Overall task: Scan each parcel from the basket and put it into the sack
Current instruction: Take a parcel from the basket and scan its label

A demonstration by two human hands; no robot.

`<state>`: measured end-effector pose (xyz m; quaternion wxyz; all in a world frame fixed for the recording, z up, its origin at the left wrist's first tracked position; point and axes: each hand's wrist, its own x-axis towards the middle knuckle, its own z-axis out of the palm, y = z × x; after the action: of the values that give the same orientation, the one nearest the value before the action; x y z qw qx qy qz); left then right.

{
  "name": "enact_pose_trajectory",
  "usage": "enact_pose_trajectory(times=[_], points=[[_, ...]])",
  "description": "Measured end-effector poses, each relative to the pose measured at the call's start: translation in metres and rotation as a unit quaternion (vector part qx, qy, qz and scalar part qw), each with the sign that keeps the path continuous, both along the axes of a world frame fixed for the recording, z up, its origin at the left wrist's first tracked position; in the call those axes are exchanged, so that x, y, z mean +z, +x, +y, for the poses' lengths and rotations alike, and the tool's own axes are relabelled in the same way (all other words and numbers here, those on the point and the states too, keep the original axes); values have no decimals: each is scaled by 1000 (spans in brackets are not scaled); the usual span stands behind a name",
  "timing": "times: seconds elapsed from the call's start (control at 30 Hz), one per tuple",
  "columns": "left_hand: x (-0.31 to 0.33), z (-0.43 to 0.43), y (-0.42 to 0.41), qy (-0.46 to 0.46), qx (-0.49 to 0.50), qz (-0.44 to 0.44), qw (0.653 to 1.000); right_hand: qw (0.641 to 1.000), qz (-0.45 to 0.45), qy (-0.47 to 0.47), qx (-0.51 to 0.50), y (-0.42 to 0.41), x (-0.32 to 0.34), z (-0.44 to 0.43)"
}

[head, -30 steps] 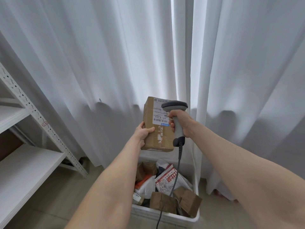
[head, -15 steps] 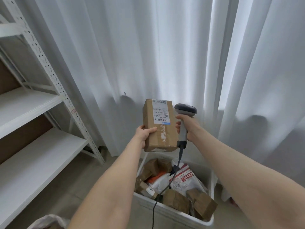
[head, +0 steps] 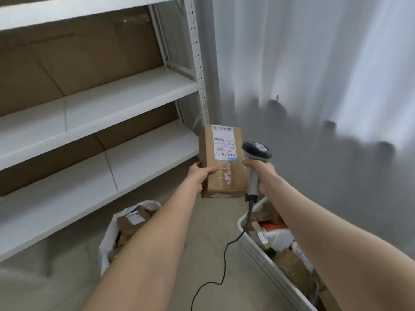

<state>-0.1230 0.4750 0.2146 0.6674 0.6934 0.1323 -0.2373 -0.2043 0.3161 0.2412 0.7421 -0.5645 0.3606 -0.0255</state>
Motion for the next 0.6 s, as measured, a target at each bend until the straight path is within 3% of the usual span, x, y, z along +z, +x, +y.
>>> enact_pose_trajectory(times=[0.27,0.6], points=[[-12,130,-25,39,160,3,986,987,16,33,157,35,-27,118],[-59,295,-6,31,262,21,964,964,60,38,256,96,-80,281]])
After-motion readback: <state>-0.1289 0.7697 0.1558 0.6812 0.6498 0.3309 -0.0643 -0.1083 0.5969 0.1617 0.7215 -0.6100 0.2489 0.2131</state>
